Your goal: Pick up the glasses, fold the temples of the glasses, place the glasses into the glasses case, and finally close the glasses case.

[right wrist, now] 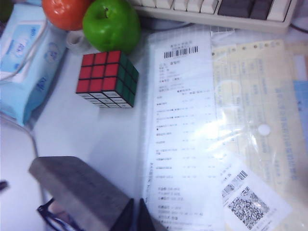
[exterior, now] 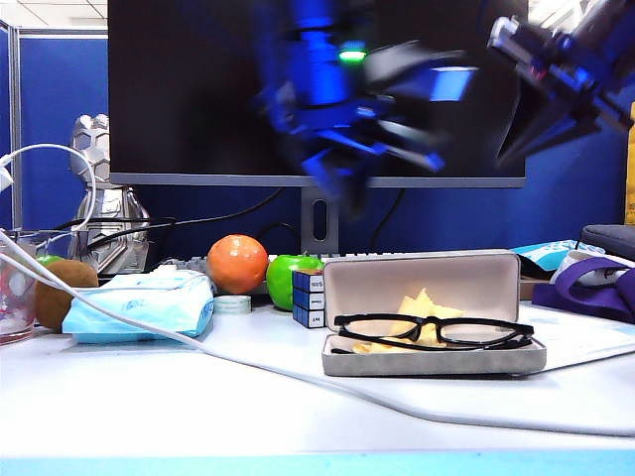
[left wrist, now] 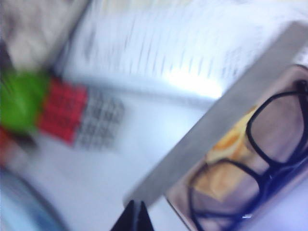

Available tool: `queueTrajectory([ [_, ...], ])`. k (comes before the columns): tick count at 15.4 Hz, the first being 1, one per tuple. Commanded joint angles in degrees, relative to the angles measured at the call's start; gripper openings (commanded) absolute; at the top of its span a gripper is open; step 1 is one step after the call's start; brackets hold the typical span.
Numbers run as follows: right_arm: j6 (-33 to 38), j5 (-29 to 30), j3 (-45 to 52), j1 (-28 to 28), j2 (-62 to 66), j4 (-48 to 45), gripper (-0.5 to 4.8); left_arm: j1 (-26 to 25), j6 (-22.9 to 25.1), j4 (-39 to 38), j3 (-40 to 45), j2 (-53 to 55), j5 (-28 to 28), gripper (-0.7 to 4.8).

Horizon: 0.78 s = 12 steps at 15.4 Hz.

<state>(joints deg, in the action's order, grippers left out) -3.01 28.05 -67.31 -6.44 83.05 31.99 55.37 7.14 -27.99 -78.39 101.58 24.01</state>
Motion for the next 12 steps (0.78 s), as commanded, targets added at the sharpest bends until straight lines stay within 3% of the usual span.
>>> queueTrajectory([
  [1,0.0,0.2,-0.2,-0.9,5.4,-1.1,-0.05,-7.0,-13.6,-6.7,0.0,-0.6,-18.1,-0.05],
  [3,0.0,0.7,-0.2,-1.4,8.3,-1.8,-0.05,-9.4,-11.9,-8.5,0.0,-0.6,-24.5,-0.06],
  [5,0.0,4.8,-0.2,-1.6,10.6,-2.0,-0.05,-11.5,-9.2,-9.2,0.0,-0.3,-37.3,-0.05],
  [6,0.0,6.1,-0.2,-1.6,11.0,-1.5,-0.05,-12.0,-7.1,-10.0,0.0,-0.2,-40.7,-0.05],
  [8,-0.3,6.7,-0.2,-1.6,11.2,-0.5,-0.05,-12.2,-0.3,-13.9,0.0,0.3,-44.2,-0.06],
  [12,-1.1,7.9,-0.2,-4.2,11.3,-0.5,-0.05,-11.9,1.5,-15.4,0.4,4.2,-49.1,-0.05],
])
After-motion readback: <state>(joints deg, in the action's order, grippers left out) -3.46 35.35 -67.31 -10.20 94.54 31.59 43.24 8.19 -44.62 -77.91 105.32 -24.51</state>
